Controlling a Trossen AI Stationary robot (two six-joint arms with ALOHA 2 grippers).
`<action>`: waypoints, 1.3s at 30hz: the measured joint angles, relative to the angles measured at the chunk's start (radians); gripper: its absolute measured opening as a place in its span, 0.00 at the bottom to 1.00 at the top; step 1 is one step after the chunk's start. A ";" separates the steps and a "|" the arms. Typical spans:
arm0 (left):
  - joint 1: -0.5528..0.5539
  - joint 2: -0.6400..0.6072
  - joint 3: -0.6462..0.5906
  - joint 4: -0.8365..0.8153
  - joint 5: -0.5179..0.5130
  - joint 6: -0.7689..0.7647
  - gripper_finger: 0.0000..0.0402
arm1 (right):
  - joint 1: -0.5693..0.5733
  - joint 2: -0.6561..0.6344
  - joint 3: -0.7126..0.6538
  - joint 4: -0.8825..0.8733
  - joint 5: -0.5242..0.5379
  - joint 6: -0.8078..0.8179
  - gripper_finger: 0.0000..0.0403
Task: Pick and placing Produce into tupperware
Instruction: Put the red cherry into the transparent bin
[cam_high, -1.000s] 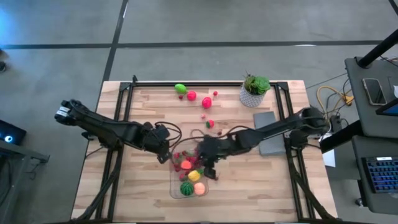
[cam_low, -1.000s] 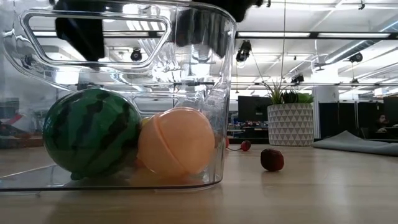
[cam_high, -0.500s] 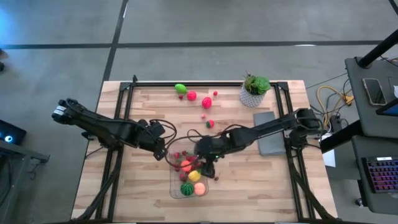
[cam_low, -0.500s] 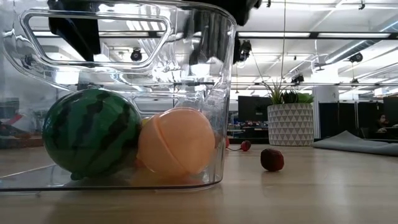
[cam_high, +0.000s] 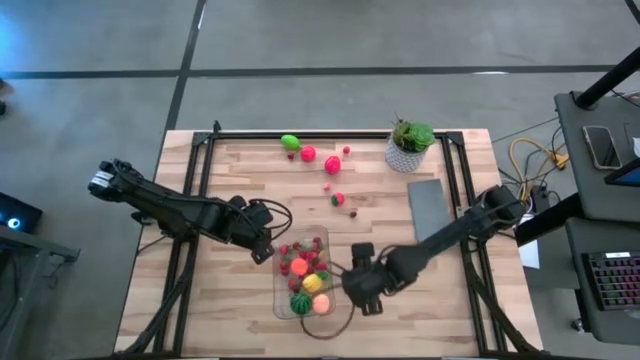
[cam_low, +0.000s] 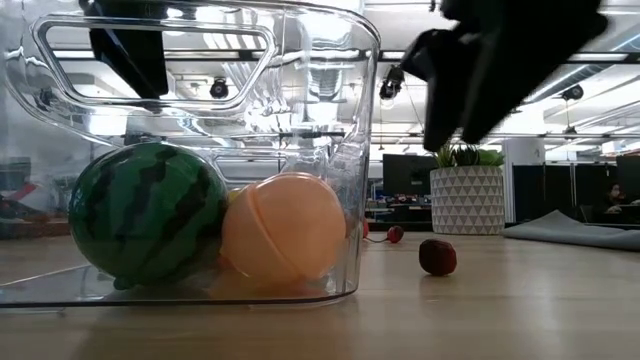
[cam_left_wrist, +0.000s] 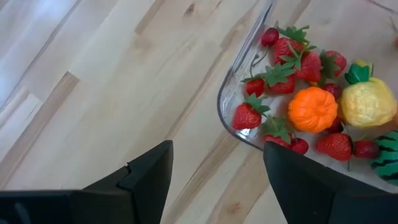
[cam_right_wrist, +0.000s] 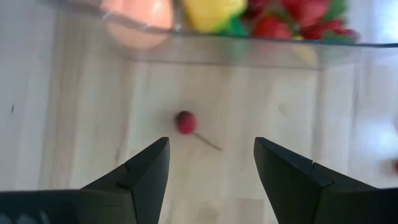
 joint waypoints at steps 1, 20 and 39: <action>0.000 0.001 0.000 0.001 0.000 0.006 0.59 | 0.013 0.002 -0.015 0.025 0.004 0.003 0.56; 0.000 0.000 0.000 0.017 0.017 0.018 0.59 | 0.031 0.015 -0.253 0.461 -0.026 0.007 0.56; 0.000 0.000 0.000 0.017 0.017 0.020 0.59 | 0.017 0.016 -0.381 0.624 0.000 0.008 0.56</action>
